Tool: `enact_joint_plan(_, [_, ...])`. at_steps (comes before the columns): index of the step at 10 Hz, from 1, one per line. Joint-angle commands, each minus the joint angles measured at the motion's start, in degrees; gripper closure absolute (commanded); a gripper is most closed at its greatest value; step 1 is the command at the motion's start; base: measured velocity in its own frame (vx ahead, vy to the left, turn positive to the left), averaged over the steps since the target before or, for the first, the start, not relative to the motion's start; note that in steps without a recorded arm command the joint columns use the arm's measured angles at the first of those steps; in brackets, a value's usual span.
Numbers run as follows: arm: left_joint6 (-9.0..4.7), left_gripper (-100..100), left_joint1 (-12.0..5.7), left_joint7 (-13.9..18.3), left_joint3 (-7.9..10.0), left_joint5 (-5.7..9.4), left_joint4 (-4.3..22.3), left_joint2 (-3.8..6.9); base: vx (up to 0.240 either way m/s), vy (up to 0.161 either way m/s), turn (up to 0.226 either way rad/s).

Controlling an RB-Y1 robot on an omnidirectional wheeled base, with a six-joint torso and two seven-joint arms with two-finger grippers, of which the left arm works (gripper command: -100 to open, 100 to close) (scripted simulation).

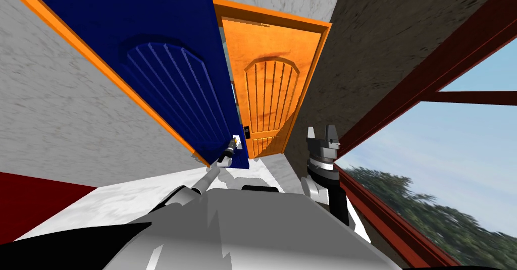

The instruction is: Pull the door open

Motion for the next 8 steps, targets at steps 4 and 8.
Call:
enact_joint_plan(4, [-1.07, 100, 0.8, 2.8, -4.07, 0.97, -0.7, 2.92, -0.215, 0.13, -0.172])
enact_joint_plan(8, [-2.27, 100, 1.41, 5.7, -7.92, 2.08, -1.7, 6.27, -0.253, 0.14, -0.2])
